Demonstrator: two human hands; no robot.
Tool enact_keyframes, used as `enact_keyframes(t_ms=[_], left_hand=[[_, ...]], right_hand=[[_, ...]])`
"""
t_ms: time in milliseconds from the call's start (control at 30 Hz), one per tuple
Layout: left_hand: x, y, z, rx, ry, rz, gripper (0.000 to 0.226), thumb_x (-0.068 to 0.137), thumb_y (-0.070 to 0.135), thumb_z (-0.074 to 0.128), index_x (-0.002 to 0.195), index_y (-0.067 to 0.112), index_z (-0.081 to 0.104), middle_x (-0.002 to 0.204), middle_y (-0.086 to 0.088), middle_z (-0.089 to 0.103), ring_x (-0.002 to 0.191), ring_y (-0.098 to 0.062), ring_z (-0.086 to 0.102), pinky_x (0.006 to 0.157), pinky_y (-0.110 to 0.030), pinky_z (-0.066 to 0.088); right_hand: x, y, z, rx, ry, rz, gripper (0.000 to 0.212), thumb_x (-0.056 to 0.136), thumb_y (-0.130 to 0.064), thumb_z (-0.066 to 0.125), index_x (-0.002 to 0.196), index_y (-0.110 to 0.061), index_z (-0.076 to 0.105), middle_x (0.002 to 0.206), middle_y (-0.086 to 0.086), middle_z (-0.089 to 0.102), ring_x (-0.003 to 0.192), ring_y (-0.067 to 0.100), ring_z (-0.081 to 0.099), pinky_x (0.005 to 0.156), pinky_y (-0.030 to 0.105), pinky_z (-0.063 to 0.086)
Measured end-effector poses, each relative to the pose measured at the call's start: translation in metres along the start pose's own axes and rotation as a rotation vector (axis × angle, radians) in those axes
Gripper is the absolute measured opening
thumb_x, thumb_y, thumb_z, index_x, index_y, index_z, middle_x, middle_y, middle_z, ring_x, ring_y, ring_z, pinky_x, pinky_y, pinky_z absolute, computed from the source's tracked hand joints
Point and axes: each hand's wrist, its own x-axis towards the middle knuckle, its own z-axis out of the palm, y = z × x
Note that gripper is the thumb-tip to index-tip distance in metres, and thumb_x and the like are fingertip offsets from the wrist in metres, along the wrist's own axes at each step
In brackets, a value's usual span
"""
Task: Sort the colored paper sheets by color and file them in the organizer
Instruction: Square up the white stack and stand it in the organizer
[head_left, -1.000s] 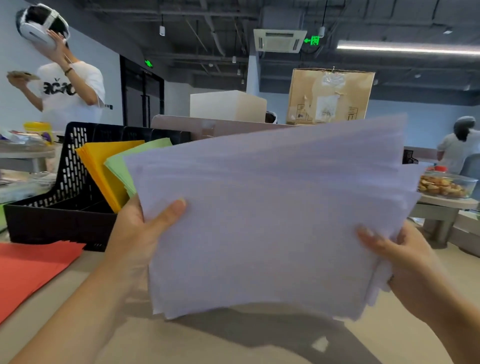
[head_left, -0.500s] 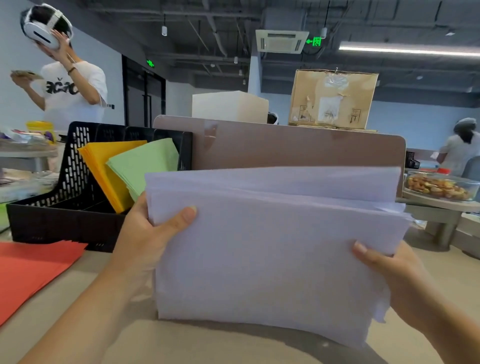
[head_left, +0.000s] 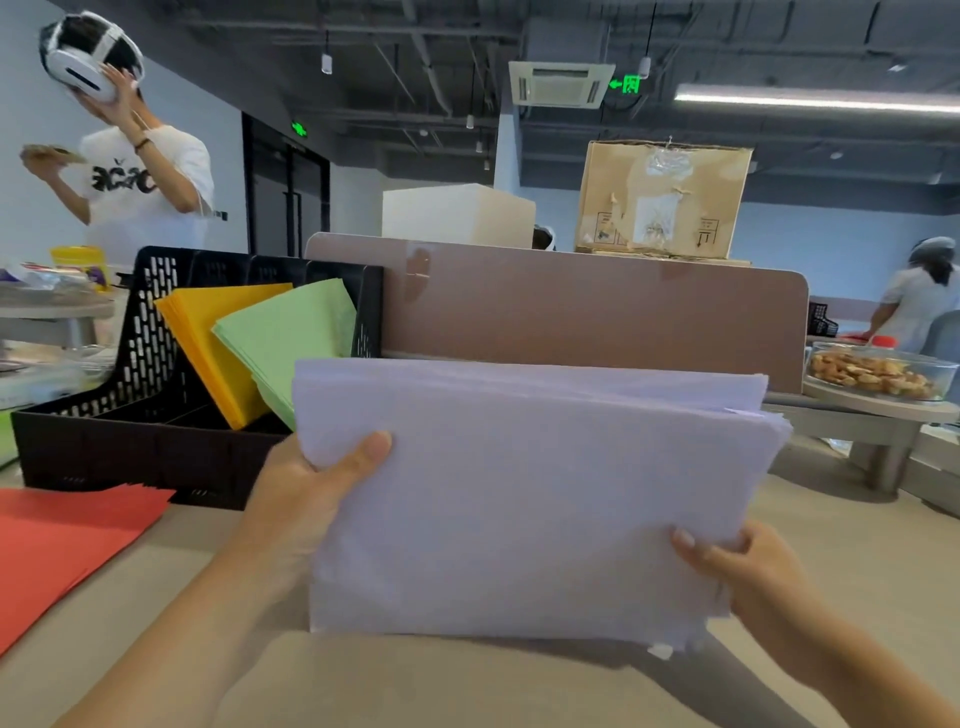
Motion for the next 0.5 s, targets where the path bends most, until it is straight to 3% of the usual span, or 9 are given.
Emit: enact_keyframes(t_ms=[100,167,233,300,367,433,500], left_hand=[[-0.005,0.0,0.008,0.06,0.097,0.053,0.007,0.075,0.018,0.076,0.077,0.017,0.069,0.069,0.008,0.074,0.066,-0.01,0.072,0.05,-0.02,0.055],[-0.002,0.006,0.006,0.053,0.128,0.095,0.015,0.069,0.027,0.078,0.079,0.02,0.068,0.071,0.012,0.074,0.064,-0.007,0.071,0.052,-0.021,0.056],[0.001,0.008,0.001,0.03,0.114,0.103,0.036,0.056,0.042,0.085,0.082,0.022,0.07,0.078,0.009,0.075,0.07,-0.011,0.072,0.059,-0.03,0.057],[0.004,0.006,-0.001,0.056,0.096,0.079,0.04,0.053,0.046,0.088,0.082,0.023,0.071,0.081,0.007,0.076,0.074,-0.014,0.073,0.067,-0.033,0.055],[0.001,0.005,0.001,0.116,0.105,0.083,0.019,0.065,0.032,0.082,0.076,0.024,0.069,0.072,0.015,0.074,0.068,-0.005,0.071,0.06,-0.026,0.056],[-0.005,0.008,0.006,0.194,0.133,0.154,0.016,0.076,0.017,0.075,0.071,0.029,0.066,0.059,0.025,0.067,0.057,0.008,0.064,0.049,-0.011,0.05],[-0.013,0.013,0.013,0.229,0.127,0.217,0.022,0.079,0.014,0.073,0.069,0.032,0.065,0.055,0.028,0.064,0.053,0.012,0.061,0.046,-0.008,0.046]], right_hand=[[0.003,0.013,0.007,0.008,0.019,0.003,0.086,0.023,-0.057,0.09,0.091,-0.007,0.074,0.089,0.009,0.075,0.076,0.017,0.071,0.06,0.028,0.056],[0.004,0.004,0.008,0.018,0.042,-0.076,0.08,0.017,-0.061,0.087,0.084,-0.017,0.077,0.087,0.006,0.075,0.075,0.015,0.072,0.057,0.022,0.055],[0.004,-0.003,0.006,0.017,0.05,-0.122,0.075,0.02,-0.059,0.088,0.079,-0.014,0.077,0.081,0.006,0.076,0.07,0.017,0.072,0.054,0.021,0.055],[0.003,-0.007,0.006,0.018,0.05,-0.109,0.047,0.05,-0.042,0.09,0.076,-0.006,0.073,0.071,0.005,0.074,0.059,0.016,0.07,0.048,0.018,0.051],[0.0,-0.006,0.012,0.0,0.081,-0.075,0.007,0.079,-0.007,0.072,0.073,-0.004,0.07,0.064,0.005,0.072,0.054,0.015,0.066,0.044,0.019,0.048],[0.0,-0.003,0.015,-0.09,0.147,-0.093,0.018,0.082,0.001,0.065,0.065,-0.002,0.069,0.061,0.005,0.07,0.054,0.016,0.064,0.045,0.021,0.049],[-0.001,-0.008,0.019,-0.159,0.22,-0.153,0.022,0.083,-0.003,0.067,0.061,-0.003,0.067,0.056,0.003,0.067,0.049,0.015,0.062,0.043,0.022,0.049]])
